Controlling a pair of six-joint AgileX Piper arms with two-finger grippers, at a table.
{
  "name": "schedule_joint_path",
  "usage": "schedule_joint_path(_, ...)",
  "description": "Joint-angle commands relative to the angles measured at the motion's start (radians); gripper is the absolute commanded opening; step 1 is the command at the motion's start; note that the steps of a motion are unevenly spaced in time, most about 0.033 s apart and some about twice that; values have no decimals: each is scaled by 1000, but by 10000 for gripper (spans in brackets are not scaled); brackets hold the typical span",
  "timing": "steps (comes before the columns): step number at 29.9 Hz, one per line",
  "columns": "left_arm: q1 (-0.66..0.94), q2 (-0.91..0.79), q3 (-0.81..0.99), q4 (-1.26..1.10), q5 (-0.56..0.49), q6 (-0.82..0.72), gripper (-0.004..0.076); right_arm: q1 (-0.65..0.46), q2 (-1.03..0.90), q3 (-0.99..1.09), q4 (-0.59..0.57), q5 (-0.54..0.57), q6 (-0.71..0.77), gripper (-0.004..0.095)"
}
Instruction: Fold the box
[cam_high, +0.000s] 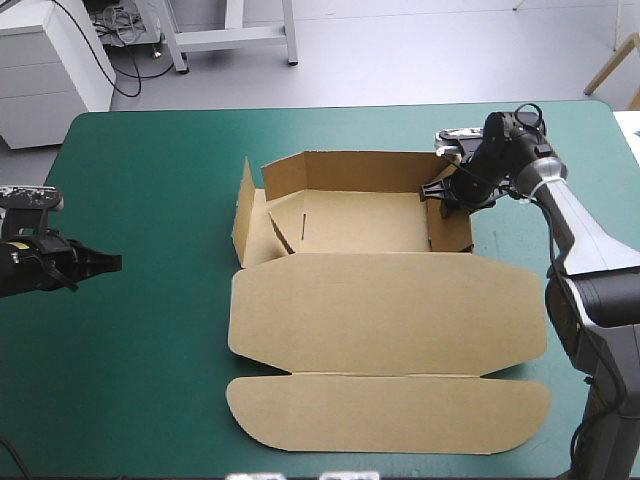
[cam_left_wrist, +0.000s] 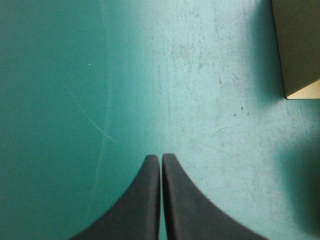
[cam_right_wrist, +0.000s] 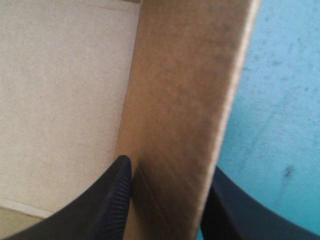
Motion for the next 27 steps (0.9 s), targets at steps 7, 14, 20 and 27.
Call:
schedule_joint_path(7, 0, 1, -33, -36, -35, 3, 0, -5, -32, -21, -3, -8, -8, 245)
schedule_joint_path(14, 0, 1, -33, -36, -50, 3, 0, -5, -30, -21, -5, -4, -10, -18)
schedule_joint_path(20, 0, 1, -33, -36, -52, 3, 0, -5, -42, -21, -1, 22, -10, -19)
schedule_joint_path(27, 0, 3, -33, -42, -51, 3, 8, -30, -118, -23, 20, 22, -10, -19)
